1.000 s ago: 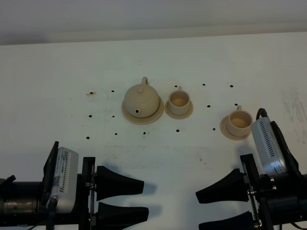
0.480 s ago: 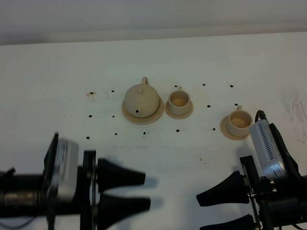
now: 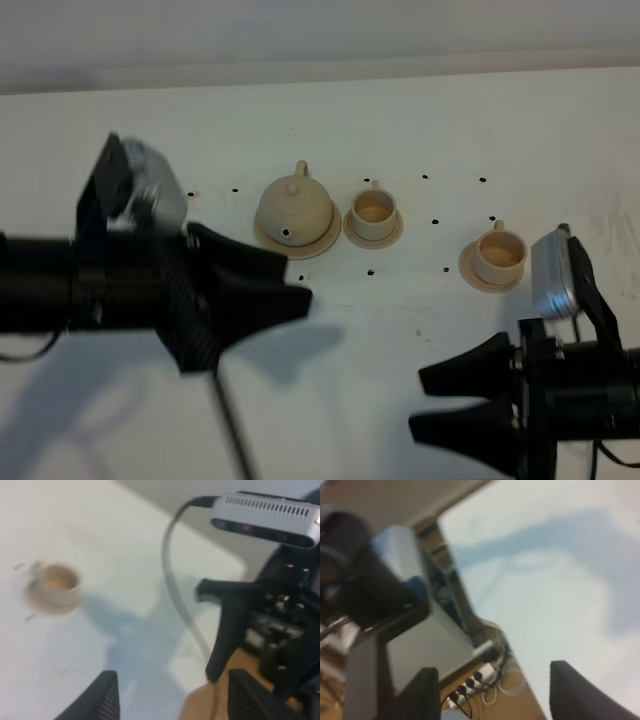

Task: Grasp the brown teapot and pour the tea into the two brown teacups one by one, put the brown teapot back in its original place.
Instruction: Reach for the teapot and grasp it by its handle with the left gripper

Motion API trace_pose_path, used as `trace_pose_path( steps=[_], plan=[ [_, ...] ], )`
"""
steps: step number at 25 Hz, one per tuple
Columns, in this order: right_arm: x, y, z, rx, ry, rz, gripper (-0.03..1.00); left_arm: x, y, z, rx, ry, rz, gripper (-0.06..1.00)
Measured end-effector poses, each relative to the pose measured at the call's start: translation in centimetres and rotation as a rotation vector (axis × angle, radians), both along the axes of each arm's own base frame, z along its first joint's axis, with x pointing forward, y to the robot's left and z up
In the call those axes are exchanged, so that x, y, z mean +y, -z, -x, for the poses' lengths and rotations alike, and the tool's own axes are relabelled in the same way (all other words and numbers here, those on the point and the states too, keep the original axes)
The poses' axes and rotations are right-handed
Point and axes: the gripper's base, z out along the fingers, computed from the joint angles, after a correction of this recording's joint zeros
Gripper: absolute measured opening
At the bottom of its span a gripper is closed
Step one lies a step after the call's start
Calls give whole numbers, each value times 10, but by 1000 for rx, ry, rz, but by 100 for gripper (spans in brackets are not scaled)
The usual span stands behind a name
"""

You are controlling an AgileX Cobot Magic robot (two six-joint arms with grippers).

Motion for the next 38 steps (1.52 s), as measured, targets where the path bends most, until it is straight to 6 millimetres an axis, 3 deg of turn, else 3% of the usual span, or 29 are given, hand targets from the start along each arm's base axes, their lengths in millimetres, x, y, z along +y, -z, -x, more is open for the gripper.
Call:
trace_pose_path(
  steps=[5, 11, 17, 23, 29, 34, 38],
  plan=[
    [-4, -4, -22, 190, 186, 146, 47, 9, -19, -20, -2, -161, -161, 46],
    [-13, -25, -44, 308, 281, 426, 43, 18, -39, -33, -33, -279, -274, 46],
    [-38, -43, -43, 367, 437, 714, 37, 19, -36, -56, -39, -351, -353, 46],
    [-62, -72, -10, 307, 534, 795, 36, 7, -27, -88, -13, -348, -388, 46],
    [-84, -100, 45, 131, 585, 725, 36, -2, -13, -112, 21, -342, -410, 46],
    [-100, -94, 92, -14, 614, 640, 37, -5, 0, -119, 49, -331, -433, 46],
    [-108, -80, 115, -103, 648, 573, 37, -7, 1, -124, 47, -329, -435, 46]
  ],
)
